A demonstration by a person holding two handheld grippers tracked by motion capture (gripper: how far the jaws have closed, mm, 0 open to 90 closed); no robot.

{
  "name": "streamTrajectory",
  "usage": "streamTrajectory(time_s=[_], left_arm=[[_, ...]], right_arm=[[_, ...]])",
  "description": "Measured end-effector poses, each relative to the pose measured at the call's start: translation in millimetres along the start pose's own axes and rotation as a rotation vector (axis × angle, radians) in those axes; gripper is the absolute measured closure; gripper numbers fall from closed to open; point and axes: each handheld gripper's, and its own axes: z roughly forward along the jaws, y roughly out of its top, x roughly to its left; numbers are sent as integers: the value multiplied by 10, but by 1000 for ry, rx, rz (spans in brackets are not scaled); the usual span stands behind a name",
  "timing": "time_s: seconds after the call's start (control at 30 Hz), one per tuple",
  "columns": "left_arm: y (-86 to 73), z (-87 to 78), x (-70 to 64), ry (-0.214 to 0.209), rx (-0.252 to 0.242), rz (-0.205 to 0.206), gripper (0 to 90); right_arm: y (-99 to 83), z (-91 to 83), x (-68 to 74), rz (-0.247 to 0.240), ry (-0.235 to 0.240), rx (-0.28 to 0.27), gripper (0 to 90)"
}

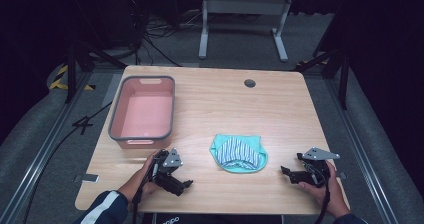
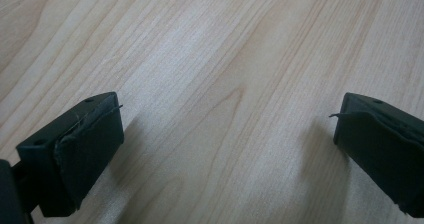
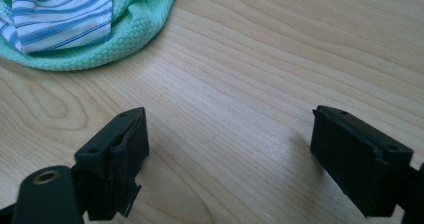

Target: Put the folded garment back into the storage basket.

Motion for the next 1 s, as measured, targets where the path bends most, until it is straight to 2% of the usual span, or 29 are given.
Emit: streamTrajectory(time_s=[0.47,0.6,0.67,0.77,0.83,0.93,1.0], left_arm=[[-8,-7,-3,4,-4,4,5],[24,-15,2,-8,22,15,18],[57,-10,-5,-11,21,19,59],[145,7,-30,-4,26,37,187],[222,30,-46,-3,21,52,172],[369,53,-53,2,11,65,210],[469,67,-58,11,-23,58,228]], right_arm=[[0,-1,2,3,-3,1,159],[2,1,2,4,-5,1,159],[3,1,2,4,-5,3,159],[27,1,2,9,-1,19,172],[56,-3,7,-2,2,28,255],[130,-14,51,-17,7,23,276],[199,-25,100,-24,30,11,288]])
